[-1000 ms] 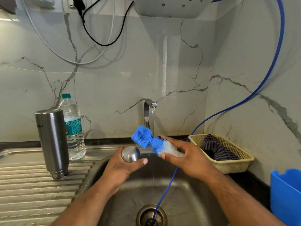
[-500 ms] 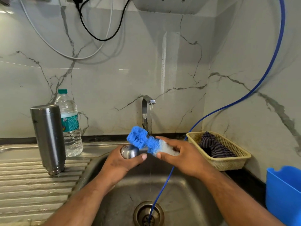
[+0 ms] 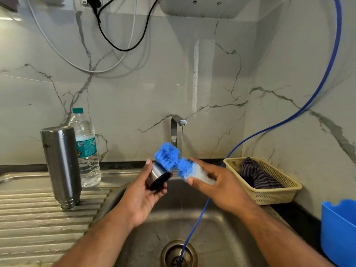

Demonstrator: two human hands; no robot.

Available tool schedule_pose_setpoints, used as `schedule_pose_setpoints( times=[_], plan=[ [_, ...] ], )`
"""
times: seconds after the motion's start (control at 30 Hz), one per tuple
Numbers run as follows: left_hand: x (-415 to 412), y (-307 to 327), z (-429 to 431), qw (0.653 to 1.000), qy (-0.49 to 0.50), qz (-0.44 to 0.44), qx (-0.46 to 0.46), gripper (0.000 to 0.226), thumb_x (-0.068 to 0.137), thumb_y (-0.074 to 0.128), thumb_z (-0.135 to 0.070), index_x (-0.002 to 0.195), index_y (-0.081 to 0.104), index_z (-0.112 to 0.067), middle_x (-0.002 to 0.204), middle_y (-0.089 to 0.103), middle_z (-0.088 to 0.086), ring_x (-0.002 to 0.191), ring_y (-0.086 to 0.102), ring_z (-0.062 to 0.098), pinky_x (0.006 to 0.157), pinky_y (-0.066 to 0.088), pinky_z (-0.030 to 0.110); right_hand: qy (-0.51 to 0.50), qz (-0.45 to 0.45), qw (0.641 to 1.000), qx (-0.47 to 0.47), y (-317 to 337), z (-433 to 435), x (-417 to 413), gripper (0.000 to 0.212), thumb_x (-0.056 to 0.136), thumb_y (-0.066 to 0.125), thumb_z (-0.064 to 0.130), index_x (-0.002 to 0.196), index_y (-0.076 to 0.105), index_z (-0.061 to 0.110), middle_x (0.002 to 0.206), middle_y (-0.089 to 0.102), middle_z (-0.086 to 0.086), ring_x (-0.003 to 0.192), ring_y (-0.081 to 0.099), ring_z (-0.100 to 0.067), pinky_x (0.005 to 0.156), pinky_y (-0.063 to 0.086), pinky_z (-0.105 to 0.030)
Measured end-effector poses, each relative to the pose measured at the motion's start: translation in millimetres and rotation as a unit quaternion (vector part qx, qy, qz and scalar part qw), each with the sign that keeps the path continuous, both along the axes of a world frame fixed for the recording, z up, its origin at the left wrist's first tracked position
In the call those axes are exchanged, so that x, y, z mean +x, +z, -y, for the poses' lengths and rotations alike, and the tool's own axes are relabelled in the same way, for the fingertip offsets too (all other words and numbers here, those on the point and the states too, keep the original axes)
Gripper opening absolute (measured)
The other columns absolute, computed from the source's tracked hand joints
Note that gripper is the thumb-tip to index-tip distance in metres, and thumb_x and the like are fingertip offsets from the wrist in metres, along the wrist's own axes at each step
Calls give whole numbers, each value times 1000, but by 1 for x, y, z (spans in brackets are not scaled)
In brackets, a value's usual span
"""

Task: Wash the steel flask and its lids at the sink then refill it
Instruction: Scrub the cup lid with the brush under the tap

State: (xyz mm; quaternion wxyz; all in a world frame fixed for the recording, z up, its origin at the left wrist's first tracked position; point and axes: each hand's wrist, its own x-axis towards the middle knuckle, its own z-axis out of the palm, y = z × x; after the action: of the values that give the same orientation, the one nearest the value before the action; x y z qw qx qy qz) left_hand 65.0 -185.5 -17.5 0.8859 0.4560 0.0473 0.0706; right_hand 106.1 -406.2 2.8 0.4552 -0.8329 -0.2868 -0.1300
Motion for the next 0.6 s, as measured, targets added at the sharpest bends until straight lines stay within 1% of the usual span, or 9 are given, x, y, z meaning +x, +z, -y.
schedule_pose_setpoints(
  times=[0.07, 0.13, 0.17, 0.2, 0.27, 0.37, 0.43, 0.53, 0.6],
  plan=[
    [0, -1, 1, 1000, 5, 16, 22, 56, 89, 59, -55, 129, 61, -15, 114, 75, 19, 84, 60, 22, 83, 50, 36, 23, -1, 1000, 5, -1, -3, -1, 53, 88, 79, 39, 137, 60, 50, 122, 68, 34, 115, 60, 14, 104, 49, -20],
    [1, -2, 0, 999, 11, 16, 44, 73, 80, 56, -67, 127, 64, -12, 114, 75, 17, 86, 62, 22, 83, 52, 35, 9, 10, 1000, 2, -2, -6, 0, 54, 87, 78, 44, 136, 58, 55, 121, 68, 33, 113, 60, 15, 103, 51, -22],
    [1, -2, -1, 999, 11, 15, 46, 80, 75, 56, -69, 126, 64, -8, 115, 75, 18, 92, 66, 24, 85, 55, 36, -1, 15, 1000, -4, -3, -6, 0, 55, 87, 78, 46, 136, 57, 57, 121, 68, 33, 112, 61, 15, 103, 52, -25],
    [1, -2, -1, 999, 10, 18, 39, 84, 73, 57, -70, 127, 63, -7, 116, 74, 18, 99, 70, 26, 87, 58, 37, 0, 15, 1000, -4, -3, -6, 0, 55, 87, 78, 46, 137, 57, 56, 121, 68, 33, 112, 61, 15, 103, 52, -26],
    [2, -1, 0, 999, 9, 30, 16, 80, 73, 57, -66, 131, 61, -10, 121, 72, 18, 111, 71, 29, 90, 61, 36, 26, 5, 1000, 7, -3, -6, -2, 54, 88, 79, 39, 137, 60, 50, 124, 67, 32, 116, 60, 14, 106, 50, -24],
    [2, -1, 1, 999, 9, 36, -6, 84, 68, 65, -63, 130, 60, -7, 124, 71, 20, 116, 70, 29, 90, 60, 34, 12, 18, 1000, 2, -2, -6, -2, 55, 87, 78, 44, 137, 58, 54, 123, 67, 33, 115, 60, 14, 105, 51, -25],
    [3, -2, 1, 999, 12, 37, -5, 89, 61, 72, -63, 130, 60, -8, 123, 72, 20, 114, 71, 29, 86, 62, 32, 11, 18, 1000, -2, -1, -7, -4, 55, 87, 78, 45, 137, 58, 53, 121, 67, 34, 113, 60, 16, 103, 52, -22],
    [5, -3, -1, 999, 24, 39, -5, 75, 71, 63, -60, 128, 61, -11, 119, 74, 17, 102, 75, 25, 77, 64, 29, 23, 14, 1000, -6, -1, -7, -5, 54, 88, 79, 40, 137, 60, 51, 119, 69, 32, 111, 61, 16, 99, 51, -16],
    [6, -5, -2, 999, 21, 25, 19, 78, 72, 61, -63, 128, 60, -9, 116, 75, 18, 95, 75, 24, 74, 61, 31, 3, 29, 999, -16, 0, -7, -5, 55, 87, 78, 45, 137, 58, 55, 118, 69, 32, 108, 61, 17, 97, 52, -17]
  ],
)
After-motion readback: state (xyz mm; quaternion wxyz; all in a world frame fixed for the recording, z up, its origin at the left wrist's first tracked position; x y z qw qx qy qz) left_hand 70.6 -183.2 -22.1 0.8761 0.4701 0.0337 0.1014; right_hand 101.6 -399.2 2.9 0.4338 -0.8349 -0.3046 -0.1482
